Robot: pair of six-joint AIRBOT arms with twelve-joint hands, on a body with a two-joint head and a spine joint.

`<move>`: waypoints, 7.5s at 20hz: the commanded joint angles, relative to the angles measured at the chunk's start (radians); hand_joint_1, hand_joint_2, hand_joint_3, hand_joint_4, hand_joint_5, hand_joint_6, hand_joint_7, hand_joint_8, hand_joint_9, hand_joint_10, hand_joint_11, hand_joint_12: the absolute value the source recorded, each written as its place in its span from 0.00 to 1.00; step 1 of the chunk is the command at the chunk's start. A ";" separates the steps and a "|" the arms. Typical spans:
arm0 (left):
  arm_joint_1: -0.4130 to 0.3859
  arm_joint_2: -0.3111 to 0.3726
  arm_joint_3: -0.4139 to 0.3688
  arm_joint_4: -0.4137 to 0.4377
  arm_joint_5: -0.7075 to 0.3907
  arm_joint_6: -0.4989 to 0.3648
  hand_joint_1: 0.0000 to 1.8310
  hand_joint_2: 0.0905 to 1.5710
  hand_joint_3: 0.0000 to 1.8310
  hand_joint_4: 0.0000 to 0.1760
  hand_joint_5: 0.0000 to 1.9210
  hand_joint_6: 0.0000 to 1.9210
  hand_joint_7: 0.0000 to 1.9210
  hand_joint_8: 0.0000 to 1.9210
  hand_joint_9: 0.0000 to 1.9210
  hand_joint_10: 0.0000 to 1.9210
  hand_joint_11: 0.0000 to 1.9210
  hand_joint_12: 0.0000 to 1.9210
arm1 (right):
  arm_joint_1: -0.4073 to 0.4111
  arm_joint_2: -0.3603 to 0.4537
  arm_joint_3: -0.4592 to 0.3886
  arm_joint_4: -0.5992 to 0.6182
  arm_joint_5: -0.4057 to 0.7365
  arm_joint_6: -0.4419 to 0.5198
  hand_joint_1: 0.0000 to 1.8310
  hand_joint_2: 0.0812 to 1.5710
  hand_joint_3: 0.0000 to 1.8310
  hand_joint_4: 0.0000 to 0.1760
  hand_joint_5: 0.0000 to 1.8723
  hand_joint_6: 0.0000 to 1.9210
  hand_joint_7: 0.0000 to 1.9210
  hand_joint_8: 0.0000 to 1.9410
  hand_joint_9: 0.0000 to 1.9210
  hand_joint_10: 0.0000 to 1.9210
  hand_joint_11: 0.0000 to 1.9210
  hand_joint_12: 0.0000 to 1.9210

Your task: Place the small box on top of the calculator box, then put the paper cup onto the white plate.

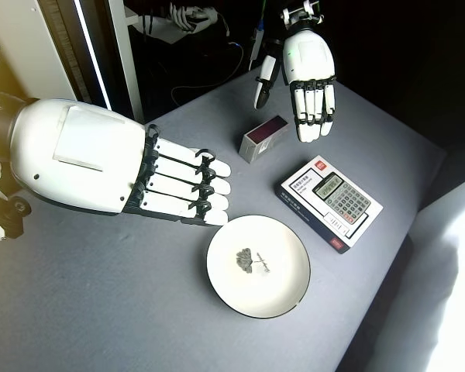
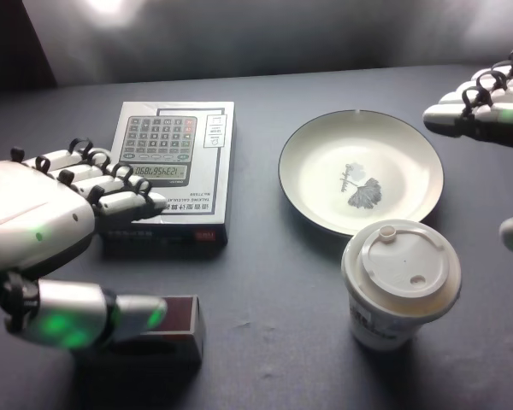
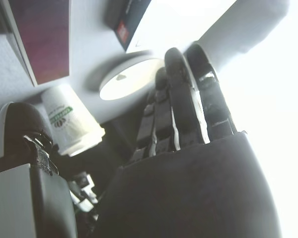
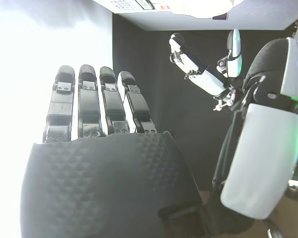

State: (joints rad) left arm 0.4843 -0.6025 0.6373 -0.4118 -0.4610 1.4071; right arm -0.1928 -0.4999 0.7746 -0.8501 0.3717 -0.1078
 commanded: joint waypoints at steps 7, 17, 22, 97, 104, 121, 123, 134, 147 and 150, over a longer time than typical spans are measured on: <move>-0.052 0.005 0.003 -0.020 -0.049 0.047 0.00 0.71 0.00 0.00 0.11 0.00 0.09 0.00 0.06 0.00 0.00 0.09 | 0.009 0.015 -0.004 0.032 0.073 0.003 0.00 0.77 0.01 0.00 0.01 0.00 0.01 0.00 0.00 0.00 0.00 0.00; -0.056 0.005 -0.004 -0.069 -0.015 0.101 0.39 0.63 0.00 0.00 0.05 0.00 0.05 0.00 0.03 0.00 0.00 0.09 | 0.010 0.015 -0.007 0.032 0.073 0.002 0.00 0.79 0.00 0.00 0.02 0.01 0.03 0.01 0.02 0.01 0.02 0.01; -0.020 0.005 -0.015 -0.096 -0.025 0.106 0.57 0.63 0.00 0.00 0.04 0.00 0.03 0.00 0.02 0.00 0.00 0.09 | 0.011 0.015 -0.010 0.031 0.073 -0.001 0.00 0.80 0.01 0.00 0.03 0.01 0.02 0.00 0.01 0.00 0.01 0.01; -0.351 -0.347 0.399 -0.734 0.239 0.713 0.67 0.75 0.00 0.00 0.42 0.52 0.45 0.73 0.37 0.60 0.24 0.72 | 0.018 0.013 -0.015 0.030 0.080 0.004 0.01 0.79 0.00 0.00 0.07 0.00 0.07 0.00 0.06 0.00 0.00 0.21; -0.326 -0.421 0.510 -0.575 0.261 0.542 0.72 0.77 0.00 0.00 0.39 0.55 0.43 0.74 0.33 0.79 0.22 0.74 | 0.018 0.013 -0.015 0.030 0.079 0.004 0.00 0.80 0.00 0.00 0.07 0.00 0.07 0.00 0.06 0.00 0.00 0.20; -0.308 -0.471 0.606 -0.528 0.261 0.507 0.44 0.68 0.00 0.00 0.29 0.00 0.34 0.00 0.32 0.01 0.06 0.54 | 0.018 0.013 -0.015 0.030 0.080 0.003 0.04 0.79 0.00 0.00 0.08 0.00 0.08 0.00 0.07 0.00 0.00 0.23; -0.307 -0.471 0.604 -0.531 0.261 0.507 0.40 0.68 0.00 0.00 0.27 0.00 0.31 0.00 0.29 0.00 0.04 0.53 | 0.018 0.013 -0.015 0.030 0.080 0.003 0.05 0.78 0.00 0.00 0.09 0.00 0.09 0.00 0.08 0.00 0.00 0.26; -0.312 -0.464 0.591 -0.544 0.262 0.507 0.20 0.68 0.00 0.00 0.11 0.00 0.13 0.00 0.11 0.00 0.00 0.29 | 0.033 -0.056 0.038 -0.032 0.161 0.163 0.06 0.77 0.00 0.00 0.09 0.00 0.08 0.00 0.07 0.00 0.00 0.24; -0.348 -0.344 0.462 -0.580 0.262 0.506 0.05 0.67 0.00 0.00 0.09 0.00 0.09 0.00 0.08 0.00 0.00 0.19 | 0.038 -0.249 0.157 -0.234 0.248 0.239 0.25 0.66 0.00 0.00 0.00 0.00 0.00 0.00 0.00 0.00 0.00 0.03; -0.361 -0.310 0.423 -0.580 0.263 0.506 0.04 0.67 0.00 0.00 0.10 0.00 0.11 0.00 0.09 0.00 0.00 0.22 | 0.040 -0.285 0.163 -0.283 0.223 0.286 0.34 0.58 0.00 0.00 0.00 0.00 0.00 0.00 0.00 0.00 0.00 0.00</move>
State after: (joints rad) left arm 0.1364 -0.9245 1.0554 -0.9993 -0.1379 1.9137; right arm -0.1665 -0.7994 0.9360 -1.1816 0.5446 0.1810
